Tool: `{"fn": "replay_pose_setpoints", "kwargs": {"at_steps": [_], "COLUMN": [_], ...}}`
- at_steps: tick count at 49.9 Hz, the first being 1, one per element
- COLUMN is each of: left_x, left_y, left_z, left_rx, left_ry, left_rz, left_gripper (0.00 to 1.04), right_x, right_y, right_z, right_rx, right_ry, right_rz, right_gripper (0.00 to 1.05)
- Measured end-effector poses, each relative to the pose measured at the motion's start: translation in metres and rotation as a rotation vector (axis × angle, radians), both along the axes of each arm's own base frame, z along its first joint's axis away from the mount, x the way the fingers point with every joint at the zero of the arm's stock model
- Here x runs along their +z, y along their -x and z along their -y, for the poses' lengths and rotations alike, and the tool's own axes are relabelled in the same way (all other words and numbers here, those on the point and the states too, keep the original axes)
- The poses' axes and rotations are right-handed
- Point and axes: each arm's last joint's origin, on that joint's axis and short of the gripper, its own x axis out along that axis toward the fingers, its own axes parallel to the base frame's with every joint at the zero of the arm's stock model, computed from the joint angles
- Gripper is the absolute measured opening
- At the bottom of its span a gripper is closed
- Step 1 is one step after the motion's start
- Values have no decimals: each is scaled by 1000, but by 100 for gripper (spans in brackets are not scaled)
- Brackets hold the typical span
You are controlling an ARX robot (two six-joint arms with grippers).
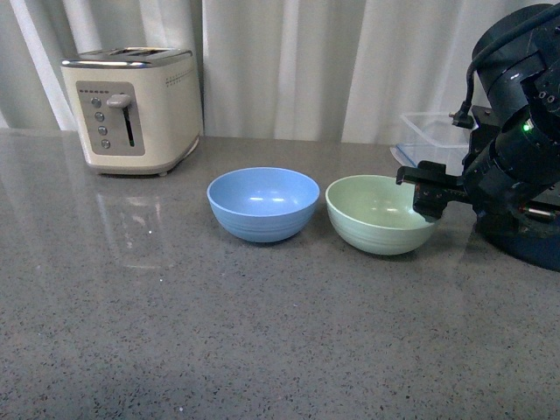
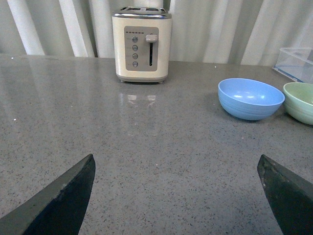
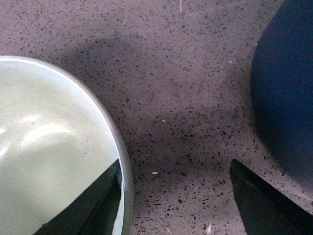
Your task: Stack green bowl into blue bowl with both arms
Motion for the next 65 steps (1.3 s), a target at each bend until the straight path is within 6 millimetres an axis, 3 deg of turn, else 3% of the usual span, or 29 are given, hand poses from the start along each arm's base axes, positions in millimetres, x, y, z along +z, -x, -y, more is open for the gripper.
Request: {"fn": "replay_pose_setpoints", "kwargs": {"at_steps": [13, 16, 25, 32, 39, 43, 48, 52, 65], "left_x": [0, 0, 0, 0, 0, 0, 0, 0, 0], "left_y": [0, 0, 0, 0, 0, 0, 0, 0, 0], "left_z": [0, 0, 0, 0, 0, 0, 0, 0, 0], "left_rx": [0, 0, 0, 0, 0, 0, 0, 0, 0], "left_ry": [0, 0, 0, 0, 0, 0, 0, 0, 0], "left_rz": [0, 0, 0, 0, 0, 0, 0, 0, 0], "left_gripper": [98, 98, 98, 98, 98, 98, 98, 98, 98], "right_x": [0, 6, 36, 67, 104, 113, 110, 98, 61], "right_y": [1, 2, 9, 18, 21, 17, 7, -2, -24], "right_z": [0, 1, 1, -11, -52, -77, -108, -121, -133], "right_rx": [-5, -4, 1, 45, 158, 215, 270, 286, 267], "right_ry": [-13, -28, -34, -54, -68, -73, -72, -63, -16], "right_rz": [-5, 8, 82, 150, 235, 247, 233, 200, 129], "right_gripper": [8, 1, 1, 1, 1, 1, 1, 1, 1]}}
